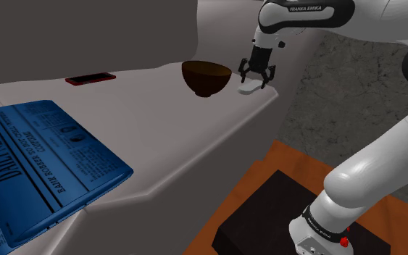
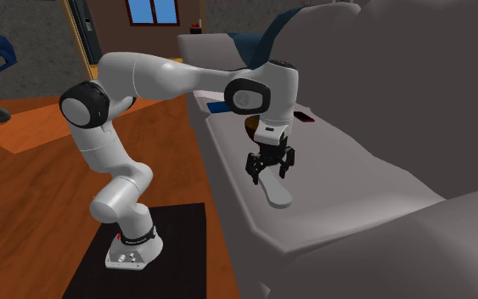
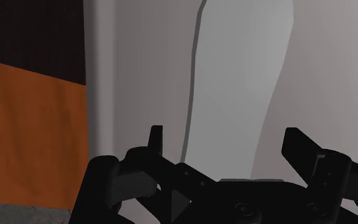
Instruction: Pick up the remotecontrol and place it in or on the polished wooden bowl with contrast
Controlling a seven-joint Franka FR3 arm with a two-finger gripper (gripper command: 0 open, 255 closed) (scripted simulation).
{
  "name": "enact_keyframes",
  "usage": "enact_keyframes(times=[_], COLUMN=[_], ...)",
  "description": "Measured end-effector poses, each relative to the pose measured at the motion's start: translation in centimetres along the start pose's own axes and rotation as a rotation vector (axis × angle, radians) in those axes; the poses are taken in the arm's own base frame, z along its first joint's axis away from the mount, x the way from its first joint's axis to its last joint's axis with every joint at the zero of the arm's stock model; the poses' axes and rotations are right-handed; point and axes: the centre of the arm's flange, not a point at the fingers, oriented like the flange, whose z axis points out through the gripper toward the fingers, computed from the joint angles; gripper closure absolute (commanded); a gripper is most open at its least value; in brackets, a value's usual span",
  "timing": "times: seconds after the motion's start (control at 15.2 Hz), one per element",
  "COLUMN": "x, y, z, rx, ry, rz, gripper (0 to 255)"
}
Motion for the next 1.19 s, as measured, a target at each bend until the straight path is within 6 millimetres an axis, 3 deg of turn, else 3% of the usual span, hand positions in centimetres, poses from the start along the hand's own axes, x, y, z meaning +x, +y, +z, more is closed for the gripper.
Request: enact_keyframes(times=[0.2, 0.26, 0.92, 1.19], x=[0.0, 0.0, 0.0, 0.0], y=[0.0, 0.0, 0.0, 0.1], z=[0.0, 0.0, 0.0, -1.6], rx=[0.000, 0.000, 0.000, 0.000], ry=[0.000, 0.000, 0.000, 0.000], rz=[0.000, 0.000, 0.000, 0.000], gripper=[0, 255, 255, 255])
